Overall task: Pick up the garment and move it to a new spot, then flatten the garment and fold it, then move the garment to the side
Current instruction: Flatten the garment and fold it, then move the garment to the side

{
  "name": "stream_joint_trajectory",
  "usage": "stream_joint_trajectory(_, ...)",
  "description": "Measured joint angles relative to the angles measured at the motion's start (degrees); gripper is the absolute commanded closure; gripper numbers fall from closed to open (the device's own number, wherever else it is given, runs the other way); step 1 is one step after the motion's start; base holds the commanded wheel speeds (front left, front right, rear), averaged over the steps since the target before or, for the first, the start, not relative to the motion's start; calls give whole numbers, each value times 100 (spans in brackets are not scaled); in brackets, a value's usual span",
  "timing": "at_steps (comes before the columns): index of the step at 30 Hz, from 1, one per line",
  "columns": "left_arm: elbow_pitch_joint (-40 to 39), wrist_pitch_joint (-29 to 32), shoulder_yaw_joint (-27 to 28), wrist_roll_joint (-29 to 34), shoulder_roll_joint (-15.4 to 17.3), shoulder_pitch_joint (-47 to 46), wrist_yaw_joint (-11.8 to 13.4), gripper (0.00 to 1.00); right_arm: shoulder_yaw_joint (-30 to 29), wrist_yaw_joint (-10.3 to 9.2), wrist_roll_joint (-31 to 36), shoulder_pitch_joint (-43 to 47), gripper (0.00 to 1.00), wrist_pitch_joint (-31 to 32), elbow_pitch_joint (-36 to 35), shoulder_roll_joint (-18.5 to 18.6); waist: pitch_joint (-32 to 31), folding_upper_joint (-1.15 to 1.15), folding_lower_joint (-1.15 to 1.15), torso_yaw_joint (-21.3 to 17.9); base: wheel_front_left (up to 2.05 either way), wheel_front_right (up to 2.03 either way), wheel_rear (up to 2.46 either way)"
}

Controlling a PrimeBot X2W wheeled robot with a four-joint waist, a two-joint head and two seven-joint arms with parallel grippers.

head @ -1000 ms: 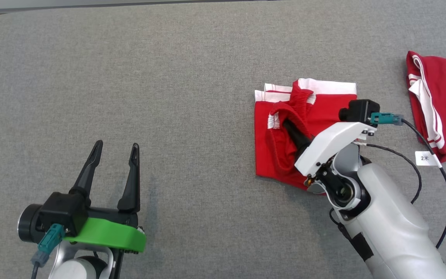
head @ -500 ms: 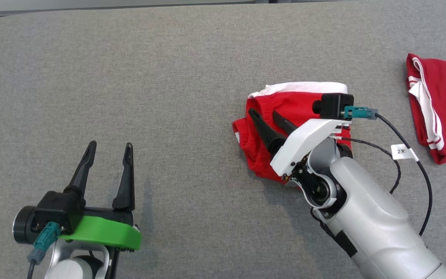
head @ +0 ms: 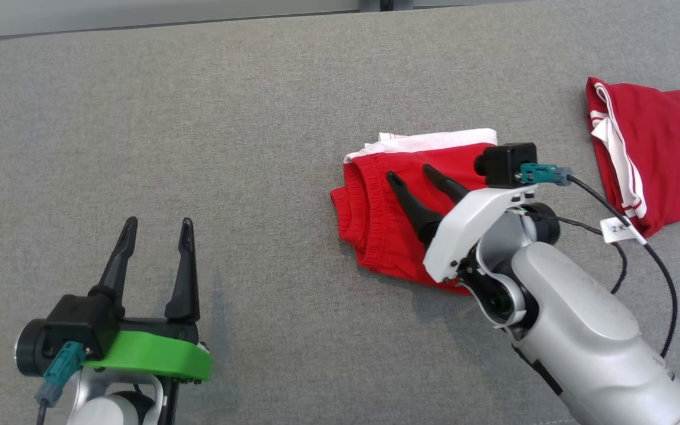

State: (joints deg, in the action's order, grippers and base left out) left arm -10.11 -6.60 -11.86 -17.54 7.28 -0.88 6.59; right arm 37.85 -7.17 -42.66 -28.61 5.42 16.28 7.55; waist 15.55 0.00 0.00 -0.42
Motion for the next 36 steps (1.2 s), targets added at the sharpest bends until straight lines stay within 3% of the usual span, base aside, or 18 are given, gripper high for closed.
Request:
stream_joint_trajectory(3, 11, 0, -125, 0, -59, -4, 0, 0, -90, -3, 101, 121, 0, -19, 52, 211, -15, 0, 0, -16, 0, 0, 0)
stream_joint_trajectory(8, 16, -8, -125, 0, -73, -4, 0, 0, -337, 0, 155, 211, 0, -290, -236, 237, -51, 0, 0, 16, 0, 0, 0)
stream_joint_trajectory(17, 38, -78, -141, 0, -103, -2, 0, 0, -1326, -7, -70, 1014, 0, -413, 47, 1009, -135, 0, 0, 207, 0, 0, 0)
stream_joint_trajectory(23, 111, -77, -130, 0, -103, 3, 1, 0, -1582, 110, -999, 1279, 0, -313, 219, 789, -194, 0, 0, 385, 0, 0, 0)
stream_joint_trajectory(30, 178, -77, -141, 1, -112, 4, 1, 0, -1579, 138, -1090, 1267, 0, 38, 667, 853, -243, 0, 0, 637, 0, 0, 0)
stream_joint_trajectory(34, 179, -78, -109, 0, -120, 12, 2, 0, -1555, 283, -1285, 1202, 0, 250, 726, 835, -267, 0, 0, 778, 0, 0, 0)
stream_joint_trajectory(35, 179, -79, -87, 0, -120, 20, 3, 0, -1522, 341, -1327, 1151, 7, 337, 744, 806, -273, 0, 0, 803, 0, 0, 0)
stream_joint_trajectory(36, 179, -86, -74, 1, -120, 36, 7, 0, -1510, 383, -1379, 1100, 7, 405, 747, 757, -279, 0, 0, 819, 0, 0, 0)
